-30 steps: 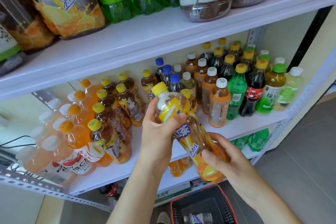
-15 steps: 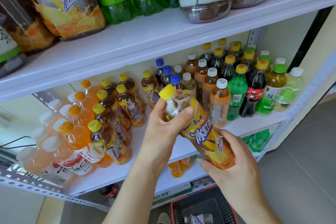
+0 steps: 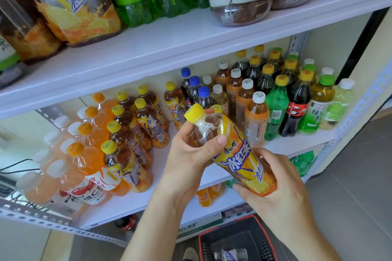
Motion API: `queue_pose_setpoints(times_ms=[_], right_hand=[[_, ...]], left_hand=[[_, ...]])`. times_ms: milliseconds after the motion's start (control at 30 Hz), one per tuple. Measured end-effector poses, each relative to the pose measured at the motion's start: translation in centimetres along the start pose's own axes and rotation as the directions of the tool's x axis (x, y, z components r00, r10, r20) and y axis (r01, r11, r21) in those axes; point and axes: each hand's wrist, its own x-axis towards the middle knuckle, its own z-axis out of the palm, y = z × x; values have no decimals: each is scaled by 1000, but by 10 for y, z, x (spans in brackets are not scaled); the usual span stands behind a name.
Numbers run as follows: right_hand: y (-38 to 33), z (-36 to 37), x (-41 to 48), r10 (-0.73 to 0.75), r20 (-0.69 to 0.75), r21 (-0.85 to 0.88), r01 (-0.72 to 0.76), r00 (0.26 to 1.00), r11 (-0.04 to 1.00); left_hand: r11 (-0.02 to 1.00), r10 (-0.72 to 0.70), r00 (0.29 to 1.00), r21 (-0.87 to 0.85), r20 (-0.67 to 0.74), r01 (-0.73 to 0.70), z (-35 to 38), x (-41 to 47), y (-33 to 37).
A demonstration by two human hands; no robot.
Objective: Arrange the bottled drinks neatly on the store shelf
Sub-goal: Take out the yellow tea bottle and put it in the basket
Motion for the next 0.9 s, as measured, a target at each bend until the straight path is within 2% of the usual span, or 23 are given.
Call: queue_pose_setpoints(times_ms=[100, 300, 500, 700, 900], right_hand=[[1, -9, 5, 28, 131, -5, -28, 991, 1000], [4, -18, 5, 57, 335, 165, -118, 941, 979], [11, -42, 2, 119, 482, 303, -293, 868, 907], [19, -65, -14, 237, 506, 245, -402, 829, 882], [11, -70, -44, 397, 383, 32, -442, 834, 897]], left_hand=[[999, -11, 999, -51, 43, 14, -2, -2, 1], [996, -69, 979, -43, 191, 79, 1, -4, 2], [983, -181, 967, -11, 178, 186, 16, -6, -5], [947, -321, 940, 54, 115, 317, 44, 0, -17], [913, -404, 911, 102, 79, 396, 58, -4, -41]])
